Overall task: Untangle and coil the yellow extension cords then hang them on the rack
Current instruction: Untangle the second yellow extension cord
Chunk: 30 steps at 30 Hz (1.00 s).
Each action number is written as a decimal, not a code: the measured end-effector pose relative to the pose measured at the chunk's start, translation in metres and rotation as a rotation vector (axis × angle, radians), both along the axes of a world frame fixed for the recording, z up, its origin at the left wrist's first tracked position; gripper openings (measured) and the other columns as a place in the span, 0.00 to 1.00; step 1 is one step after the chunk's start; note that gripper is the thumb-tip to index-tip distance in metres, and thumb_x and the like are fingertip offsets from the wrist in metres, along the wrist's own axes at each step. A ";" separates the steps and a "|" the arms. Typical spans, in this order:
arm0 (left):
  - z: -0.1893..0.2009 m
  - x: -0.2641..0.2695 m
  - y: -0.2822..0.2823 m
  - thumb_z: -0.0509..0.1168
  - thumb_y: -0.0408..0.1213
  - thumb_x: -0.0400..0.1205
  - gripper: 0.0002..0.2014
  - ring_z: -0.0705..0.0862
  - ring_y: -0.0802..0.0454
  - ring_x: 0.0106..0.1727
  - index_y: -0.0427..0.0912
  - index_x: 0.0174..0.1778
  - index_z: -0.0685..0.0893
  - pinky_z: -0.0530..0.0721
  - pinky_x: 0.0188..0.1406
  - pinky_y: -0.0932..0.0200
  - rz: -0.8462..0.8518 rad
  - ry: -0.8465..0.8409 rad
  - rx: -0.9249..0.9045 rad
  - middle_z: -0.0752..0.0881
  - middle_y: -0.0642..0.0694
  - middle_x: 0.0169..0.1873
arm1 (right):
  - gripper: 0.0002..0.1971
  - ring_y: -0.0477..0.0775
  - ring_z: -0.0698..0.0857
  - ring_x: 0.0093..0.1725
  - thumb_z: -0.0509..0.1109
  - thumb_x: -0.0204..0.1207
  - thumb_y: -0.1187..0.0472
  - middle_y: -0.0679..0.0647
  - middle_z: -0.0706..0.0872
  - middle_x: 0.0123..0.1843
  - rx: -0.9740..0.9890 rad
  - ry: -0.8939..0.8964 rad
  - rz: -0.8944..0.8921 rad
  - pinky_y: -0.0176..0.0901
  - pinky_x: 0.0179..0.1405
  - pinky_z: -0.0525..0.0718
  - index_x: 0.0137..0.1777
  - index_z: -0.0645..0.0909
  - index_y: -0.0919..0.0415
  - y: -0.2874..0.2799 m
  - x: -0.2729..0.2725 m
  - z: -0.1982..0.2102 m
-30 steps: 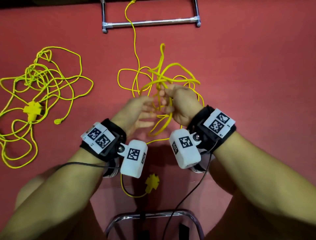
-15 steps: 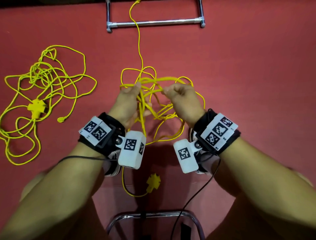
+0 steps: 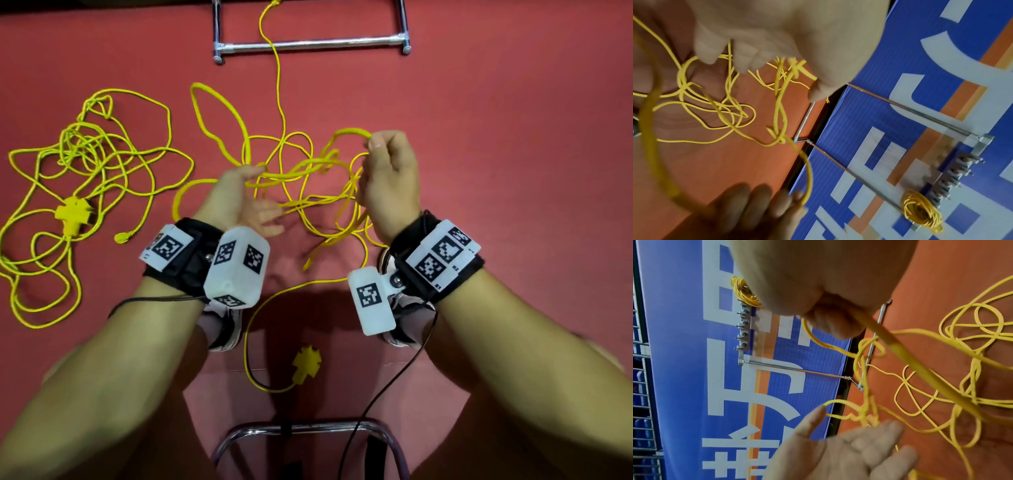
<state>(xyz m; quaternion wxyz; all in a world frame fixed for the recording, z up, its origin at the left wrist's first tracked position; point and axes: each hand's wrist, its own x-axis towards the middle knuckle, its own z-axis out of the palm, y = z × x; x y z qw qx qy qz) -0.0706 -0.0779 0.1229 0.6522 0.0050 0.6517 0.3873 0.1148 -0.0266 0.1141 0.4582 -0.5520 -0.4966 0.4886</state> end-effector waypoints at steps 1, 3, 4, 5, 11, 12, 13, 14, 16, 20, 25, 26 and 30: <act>0.000 0.005 -0.002 0.60 0.51 0.84 0.21 0.82 0.39 0.64 0.39 0.66 0.72 0.78 0.63 0.35 -0.069 -0.047 -0.015 0.80 0.34 0.60 | 0.09 0.50 0.71 0.23 0.57 0.87 0.60 0.47 0.74 0.30 -0.026 0.084 0.094 0.41 0.22 0.70 0.44 0.72 0.53 -0.005 -0.002 0.004; 0.003 0.015 -0.003 0.60 0.55 0.82 0.24 0.87 0.40 0.56 0.37 0.60 0.77 0.83 0.55 0.41 -0.159 -0.158 0.025 0.86 0.36 0.53 | 0.09 0.46 0.71 0.21 0.57 0.88 0.66 0.49 0.78 0.32 -0.066 0.177 0.305 0.36 0.18 0.68 0.46 0.71 0.57 -0.019 -0.009 0.015; 0.006 0.018 -0.003 0.59 0.56 0.81 0.23 0.88 0.42 0.47 0.38 0.55 0.80 0.84 0.50 0.45 -0.151 -0.205 0.075 0.88 0.39 0.44 | 0.08 0.45 0.73 0.22 0.58 0.87 0.67 0.51 0.79 0.33 -0.071 0.203 0.408 0.34 0.18 0.69 0.46 0.72 0.57 -0.027 -0.013 0.019; 0.007 0.020 -0.003 0.59 0.56 0.82 0.21 0.87 0.44 0.38 0.39 0.49 0.82 0.85 0.43 0.50 -0.115 -0.237 0.121 0.87 0.42 0.36 | 0.07 0.44 0.75 0.22 0.60 0.84 0.69 0.53 0.81 0.35 -0.080 0.233 0.510 0.33 0.18 0.70 0.45 0.73 0.58 -0.034 -0.016 0.020; 0.010 0.017 0.002 0.52 0.44 0.92 0.17 0.75 0.60 0.16 0.40 0.45 0.80 0.75 0.14 0.67 0.095 -0.208 0.166 0.76 0.53 0.18 | 0.07 0.50 0.81 0.28 0.70 0.71 0.67 0.52 0.85 0.29 -0.136 -0.215 0.761 0.43 0.29 0.79 0.35 0.79 0.55 -0.054 -0.015 -0.003; 0.011 0.017 0.000 0.52 0.44 0.92 0.16 0.67 0.61 0.14 0.41 0.44 0.79 0.67 0.11 0.68 0.048 -0.202 0.185 0.70 0.55 0.17 | 0.05 0.51 0.82 0.31 0.68 0.67 0.60 0.49 0.85 0.28 -0.101 -0.307 0.677 0.50 0.34 0.81 0.32 0.78 0.51 -0.051 -0.014 -0.009; 0.013 0.018 -0.002 0.52 0.45 0.91 0.17 0.62 0.61 0.14 0.43 0.42 0.78 0.60 0.11 0.69 -0.020 -0.187 0.210 0.66 0.55 0.17 | 0.03 0.54 0.82 0.32 0.65 0.65 0.54 0.48 0.83 0.28 -0.115 -0.307 0.565 0.56 0.36 0.82 0.32 0.78 0.50 -0.047 -0.013 -0.012; 0.014 0.021 -0.004 0.52 0.45 0.91 0.17 0.60 0.61 0.14 0.43 0.41 0.78 0.55 0.13 0.68 -0.093 -0.176 0.237 0.64 0.55 0.17 | 0.06 0.57 0.83 0.33 0.63 0.65 0.51 0.50 0.83 0.28 -0.143 -0.276 0.448 0.59 0.39 0.83 0.32 0.77 0.51 -0.043 -0.012 -0.012; 0.018 0.030 -0.009 0.53 0.43 0.90 0.16 0.59 0.60 0.15 0.43 0.40 0.78 0.52 0.19 0.64 -0.237 -0.154 0.270 0.64 0.54 0.17 | 0.12 0.61 0.86 0.39 0.62 0.71 0.46 0.53 0.85 0.32 -0.277 -0.163 0.316 0.59 0.45 0.85 0.36 0.80 0.53 -0.032 -0.013 -0.008; 0.016 0.047 -0.017 0.59 0.35 0.88 0.08 0.70 0.57 0.19 0.41 0.48 0.81 0.66 0.20 0.64 -0.405 -0.054 0.340 0.75 0.50 0.23 | 0.20 0.57 0.83 0.32 0.59 0.84 0.44 0.54 0.81 0.29 -0.525 0.123 0.460 0.50 0.41 0.84 0.45 0.83 0.58 -0.024 -0.015 0.006; 0.016 0.041 -0.015 0.59 0.40 0.88 0.12 0.68 0.57 0.22 0.37 0.55 0.85 0.64 0.27 0.61 -0.370 -0.024 0.372 0.76 0.51 0.25 | 0.25 0.58 0.78 0.32 0.52 0.86 0.41 0.57 0.77 0.35 -0.725 0.490 0.425 0.40 0.28 0.83 0.59 0.76 0.64 -0.022 -0.016 0.012; 0.016 0.041 -0.014 0.57 0.44 0.88 0.16 0.68 0.56 0.23 0.37 0.57 0.84 0.64 0.28 0.59 -0.356 -0.059 0.363 0.77 0.50 0.25 | 0.26 0.60 0.78 0.31 0.52 0.85 0.41 0.59 0.76 0.35 -0.752 0.542 0.433 0.42 0.28 0.83 0.62 0.74 0.66 -0.020 -0.016 0.011; 0.011 0.039 -0.015 0.54 0.44 0.90 0.17 0.74 0.55 0.27 0.38 0.59 0.85 0.72 0.29 0.59 -0.326 -0.050 0.437 0.81 0.48 0.31 | 0.16 0.55 0.82 0.30 0.57 0.85 0.49 0.55 0.86 0.36 -0.796 0.695 0.308 0.47 0.33 0.84 0.50 0.77 0.63 -0.010 -0.013 0.012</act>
